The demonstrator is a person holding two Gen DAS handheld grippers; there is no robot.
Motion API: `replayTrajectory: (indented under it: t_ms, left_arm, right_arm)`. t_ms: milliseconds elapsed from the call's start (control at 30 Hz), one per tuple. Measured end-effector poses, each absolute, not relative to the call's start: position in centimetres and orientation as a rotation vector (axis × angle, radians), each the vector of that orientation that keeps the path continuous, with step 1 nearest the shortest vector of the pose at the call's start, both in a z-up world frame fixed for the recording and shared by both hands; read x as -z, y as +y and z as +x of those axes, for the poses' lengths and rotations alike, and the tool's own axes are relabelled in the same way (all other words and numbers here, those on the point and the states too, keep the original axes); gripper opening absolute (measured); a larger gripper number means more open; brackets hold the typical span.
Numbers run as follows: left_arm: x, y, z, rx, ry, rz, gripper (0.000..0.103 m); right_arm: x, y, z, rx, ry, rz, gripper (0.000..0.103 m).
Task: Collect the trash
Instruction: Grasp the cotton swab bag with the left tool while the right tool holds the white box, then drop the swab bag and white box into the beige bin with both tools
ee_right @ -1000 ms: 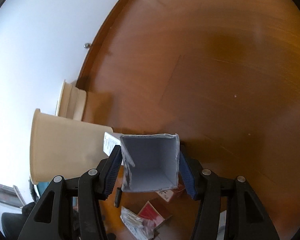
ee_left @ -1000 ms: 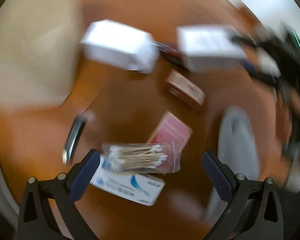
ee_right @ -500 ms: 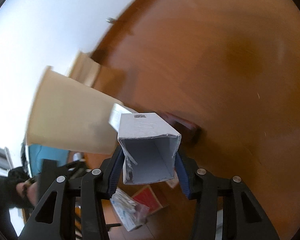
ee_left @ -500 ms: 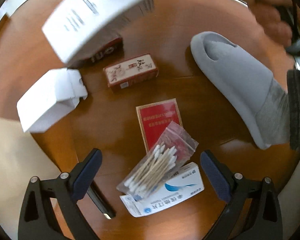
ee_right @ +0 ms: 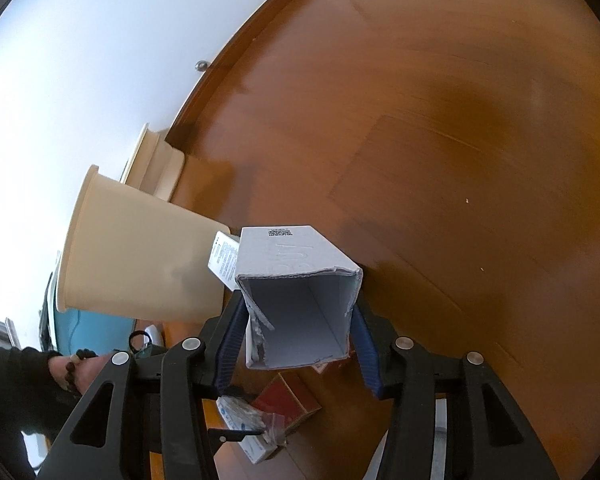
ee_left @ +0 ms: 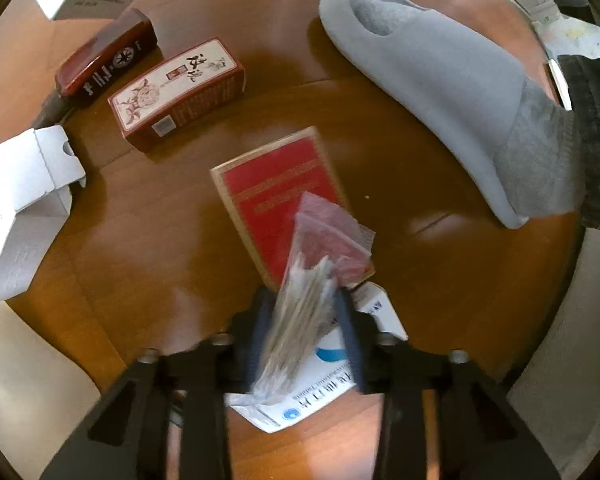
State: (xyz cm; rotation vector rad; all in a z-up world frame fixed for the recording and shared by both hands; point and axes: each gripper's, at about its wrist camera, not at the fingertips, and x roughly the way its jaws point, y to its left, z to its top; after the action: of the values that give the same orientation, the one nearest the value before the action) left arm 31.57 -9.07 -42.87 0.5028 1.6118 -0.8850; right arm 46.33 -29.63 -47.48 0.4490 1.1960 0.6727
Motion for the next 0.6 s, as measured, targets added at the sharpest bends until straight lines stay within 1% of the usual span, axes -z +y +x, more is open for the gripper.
replayTrajectory:
  t_ms: [67,200,267,333,467,500,600]
  left_arm:
    - [41.9,-8.7,31.9,0.868,1.618,0.447,0.009]
    - [39.1,-7.8,32.4,0.841,1.603,0.332,0.009]
    - [36.8,-7.3,32.6,0.81,1.59,0.272,0.009]
    - [33.2,-6.6,34.1,0.791,1.557,0.187,0.009]
    - [23.5,-5.4,37.3,0.746,1.453,0.03,0.009]
    - [20.6,-4.1,38.5,0.703,1.413,0.005,0.009]
    - [14.3,1.0,40.9,0.522,1.316,-0.032,0.009]
  right_arm:
    - [47.2,-29.8,46.4,-0.666,1.192,0.46,0.053]
    - [47.0,-30.0,46.6,-0.665,1.182,0.468,0.053]
    - [46.9,-30.1,46.6,-0.669,1.179,0.471,0.053]
    - [46.5,-30.2,46.7,-0.669,1.171,0.474,0.053]
    - [45.0,-30.7,47.2,-0.669,1.129,0.471,0.053]
    - [44.4,-30.8,47.4,-0.672,1.111,0.466,0.053]
    - [42.4,-30.5,48.0,-0.687,1.058,0.453,0.053]
